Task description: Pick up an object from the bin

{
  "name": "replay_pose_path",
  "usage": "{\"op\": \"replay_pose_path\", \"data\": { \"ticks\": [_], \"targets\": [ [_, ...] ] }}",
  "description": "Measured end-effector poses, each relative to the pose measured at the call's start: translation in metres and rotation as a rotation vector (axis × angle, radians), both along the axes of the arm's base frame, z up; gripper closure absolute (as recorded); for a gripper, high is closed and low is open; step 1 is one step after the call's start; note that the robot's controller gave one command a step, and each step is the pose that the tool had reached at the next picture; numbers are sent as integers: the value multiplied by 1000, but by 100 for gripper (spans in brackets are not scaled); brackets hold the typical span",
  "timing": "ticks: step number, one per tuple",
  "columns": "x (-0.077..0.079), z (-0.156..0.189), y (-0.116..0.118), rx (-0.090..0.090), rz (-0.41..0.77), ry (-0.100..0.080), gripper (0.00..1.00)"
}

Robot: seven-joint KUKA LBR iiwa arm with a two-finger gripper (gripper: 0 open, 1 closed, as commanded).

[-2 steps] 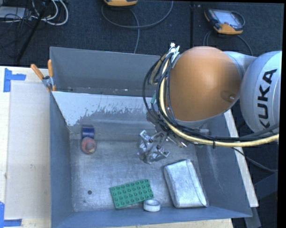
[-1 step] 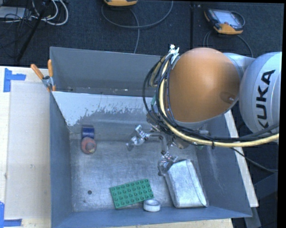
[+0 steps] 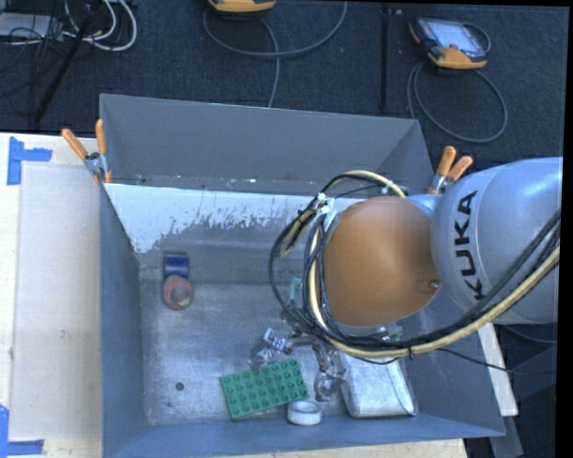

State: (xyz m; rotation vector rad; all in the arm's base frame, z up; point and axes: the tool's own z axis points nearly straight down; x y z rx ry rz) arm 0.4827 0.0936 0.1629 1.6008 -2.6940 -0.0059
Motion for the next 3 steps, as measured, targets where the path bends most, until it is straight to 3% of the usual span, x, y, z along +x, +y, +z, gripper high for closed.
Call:
{"op": "replay_pose_path", "data": {
  "ticks": [1, 2, 3],
  "targets": [
    [-2, -84, -19, 7, -84, -37, 0],
    [-2, -81, -13, 17, -79, -40, 100],
    [32, 45, -18, 2, -268, -15, 100]
  ]
}}
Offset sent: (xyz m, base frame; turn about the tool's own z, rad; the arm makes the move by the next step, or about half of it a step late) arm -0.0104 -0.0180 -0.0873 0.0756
